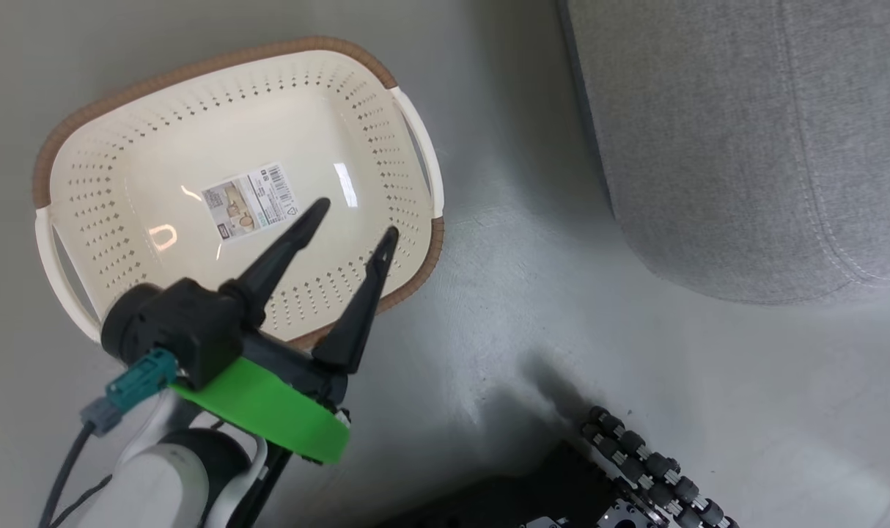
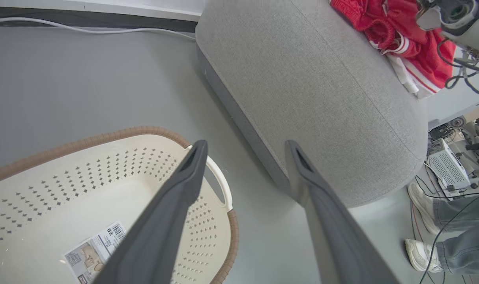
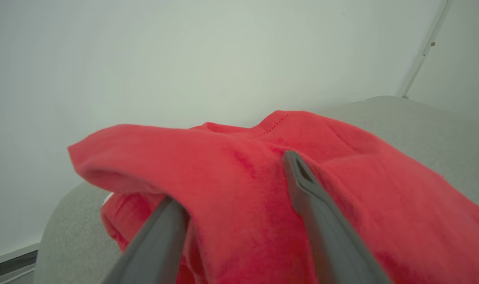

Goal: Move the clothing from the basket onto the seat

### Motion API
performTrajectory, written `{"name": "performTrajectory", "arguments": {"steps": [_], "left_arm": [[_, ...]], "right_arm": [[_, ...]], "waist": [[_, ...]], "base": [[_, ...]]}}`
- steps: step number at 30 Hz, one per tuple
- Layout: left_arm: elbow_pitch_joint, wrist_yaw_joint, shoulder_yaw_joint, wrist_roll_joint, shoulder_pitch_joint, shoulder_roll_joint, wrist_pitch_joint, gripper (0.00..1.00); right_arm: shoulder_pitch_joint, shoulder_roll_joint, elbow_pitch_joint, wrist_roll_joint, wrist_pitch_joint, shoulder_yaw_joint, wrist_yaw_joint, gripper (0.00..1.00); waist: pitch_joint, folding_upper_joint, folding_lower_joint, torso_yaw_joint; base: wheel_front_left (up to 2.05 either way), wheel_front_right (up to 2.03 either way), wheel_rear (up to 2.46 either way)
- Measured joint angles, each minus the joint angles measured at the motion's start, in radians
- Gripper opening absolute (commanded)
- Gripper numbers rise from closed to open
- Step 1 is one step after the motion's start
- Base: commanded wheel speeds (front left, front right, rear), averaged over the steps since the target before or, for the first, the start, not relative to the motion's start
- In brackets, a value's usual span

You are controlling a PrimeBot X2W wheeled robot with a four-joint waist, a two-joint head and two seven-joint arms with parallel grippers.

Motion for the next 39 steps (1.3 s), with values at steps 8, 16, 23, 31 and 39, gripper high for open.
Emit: {"name": "performTrajectory", "arguments": {"steps": [8,16,23,31,39], "left_arm": [[0.068,-0.026,0.048,-0.059,-0.021,-0.030,-0.067,1.00],[0.127,-0.026,0.150,-0.075,-0.029,-0.036,-0.170,1.00],[0.203,-0.026,0.195,-0.122,-0.002,-0.057,-0.243,1.00],[0.286,-0.043,0.185,-0.164,0.073,-0.058,-0.262,1.00],[0.325,-0.054,0.167,-0.179,0.125,-0.075,-0.290,1.00]], "right_arm": [[0.058,-0.038,-0.060,-0.086,-0.003,0.072,0.063,1.00],[0.133,-0.056,-0.200,-0.092,-0.003,0.083,0.124,1.00],[0.279,-0.039,-0.214,-0.095,-0.004,0.083,0.133,1.00],[0.402,-0.054,-0.188,-0.108,-0.004,0.078,0.123,1.00],[0.516,0.009,-0.231,-0.122,-0.004,0.146,0.156,1.00]], "waist": [[-0.082,0.0000,-0.0001,-0.012],[-0.173,0.0000,-0.0002,0.001],[-0.259,0.0000,-0.0002,0.051],[-0.365,0.0000,-0.0002,0.122],[-0.483,0.0000,-0.0002,0.172]], "base": [[0.00,0.00,0.00],[0.00,0.00,0.00],[0.00,0.00,0.00],[0.00,0.00,0.00],[0.00,0.00,0.00]]}}
